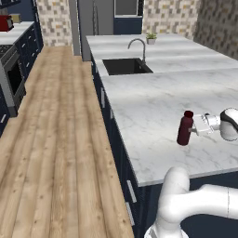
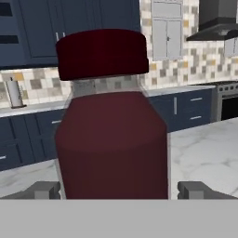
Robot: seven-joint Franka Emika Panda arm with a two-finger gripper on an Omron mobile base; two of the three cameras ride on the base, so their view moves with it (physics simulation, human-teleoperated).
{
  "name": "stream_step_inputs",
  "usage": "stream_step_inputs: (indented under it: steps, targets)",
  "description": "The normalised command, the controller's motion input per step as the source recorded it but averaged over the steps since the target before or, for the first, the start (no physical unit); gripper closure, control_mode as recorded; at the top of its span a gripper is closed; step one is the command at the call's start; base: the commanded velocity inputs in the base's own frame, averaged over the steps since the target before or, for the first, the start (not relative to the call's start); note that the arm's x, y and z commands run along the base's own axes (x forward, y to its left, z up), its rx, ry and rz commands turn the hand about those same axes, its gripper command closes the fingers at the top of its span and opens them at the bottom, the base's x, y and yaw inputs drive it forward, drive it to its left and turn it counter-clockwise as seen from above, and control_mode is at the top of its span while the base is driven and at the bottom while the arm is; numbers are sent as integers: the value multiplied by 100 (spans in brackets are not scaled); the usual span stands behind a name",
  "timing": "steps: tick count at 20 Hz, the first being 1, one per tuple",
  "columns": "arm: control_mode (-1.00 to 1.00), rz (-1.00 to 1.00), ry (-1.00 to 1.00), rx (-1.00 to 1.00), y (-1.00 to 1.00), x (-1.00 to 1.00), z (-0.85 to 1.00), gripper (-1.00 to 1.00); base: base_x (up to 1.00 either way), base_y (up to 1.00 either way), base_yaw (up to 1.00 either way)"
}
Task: Pick the juice from the counter and place it in the open cabinet.
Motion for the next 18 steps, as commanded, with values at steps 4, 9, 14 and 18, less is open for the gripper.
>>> stream_step_inputs:
  steps: [4, 9, 14, 18]
  targets:
    - [-100, 0, 0, 0, 0, 0, 0, 100, 0, 0, 0]
    - [-100, 0, 0, 0, -4, 0, 0, 100, 0, 0, 0]
    - [-100, 0, 0, -4, 5, 6, 5, 100, 0, 0, 0]
    - [-100, -2, 5, -10, 0, -31, 40, 100, 0, 0, 0]
